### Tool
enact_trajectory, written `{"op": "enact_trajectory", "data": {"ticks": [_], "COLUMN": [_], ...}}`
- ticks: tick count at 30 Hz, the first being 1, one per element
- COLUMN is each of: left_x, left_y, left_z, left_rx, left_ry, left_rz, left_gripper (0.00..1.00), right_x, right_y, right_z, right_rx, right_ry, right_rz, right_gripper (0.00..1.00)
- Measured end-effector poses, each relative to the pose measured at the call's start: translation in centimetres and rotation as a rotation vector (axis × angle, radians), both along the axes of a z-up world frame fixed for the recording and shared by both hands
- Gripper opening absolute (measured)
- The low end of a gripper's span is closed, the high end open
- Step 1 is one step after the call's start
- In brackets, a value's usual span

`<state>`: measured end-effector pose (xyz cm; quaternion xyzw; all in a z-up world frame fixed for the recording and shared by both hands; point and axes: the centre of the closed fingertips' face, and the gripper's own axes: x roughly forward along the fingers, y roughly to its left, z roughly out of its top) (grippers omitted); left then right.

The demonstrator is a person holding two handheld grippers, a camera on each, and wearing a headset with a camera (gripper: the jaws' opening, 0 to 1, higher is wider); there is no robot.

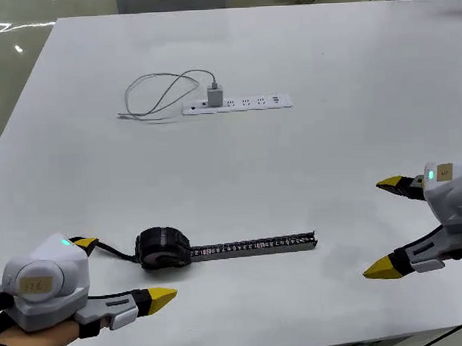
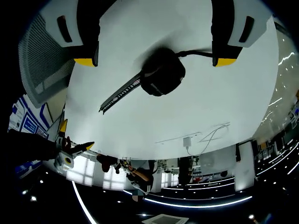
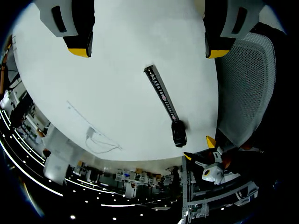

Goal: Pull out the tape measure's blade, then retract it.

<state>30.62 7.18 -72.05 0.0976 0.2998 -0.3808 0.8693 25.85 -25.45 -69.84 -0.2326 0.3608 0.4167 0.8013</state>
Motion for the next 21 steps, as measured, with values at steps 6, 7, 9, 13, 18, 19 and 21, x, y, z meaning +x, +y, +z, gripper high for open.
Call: {"op": "enact_trajectory", "data": {"ticks": [6,7,9,13,18,19,21], "left_x": [0.0,0.0,0.2,0.5,0.8,1.1,1.4], "left_y": [-0.7,-0.8,-0.9,-1.2,-1.9,-1.9,-2.0], "left_z": [-0.5,-0.5,-0.6,-0.6,-0.5,-0.6,-0.6], "left_rx": [-0.002,0.001,0.005,0.008,0.015,0.024,0.013], "left_ry": [-0.004,-0.008,-0.013,-0.015,-0.038,-0.049,-0.049], "left_rz": [0.023,0.026,0.037,0.06,0.075,0.088,0.12], "left_gripper": [0.99,0.99,0.99,0.99,0.99,0.99,0.99], "right_x": [0.3,0.3,0.4,0.6,1.2,1.4,1.7], "right_y": [0.5,0.6,0.8,1.1,1.5,1.6,1.6], "right_z": [-0.2,-0.3,-0.4,-0.5,-0.6,-0.7,-1.0], "right_rx": [-0.01,-0.012,-0.02,-0.03,-0.046,-0.051,-0.057], "right_ry": [0.012,0.013,0.018,0.024,0.017,0.019,0.022], "right_rz": [0.03,0.035,0.047,0.069,0.102,0.109,0.119], "right_gripper": [0.99,0.99,0.99,0.99,0.99,0.99,0.99]}}
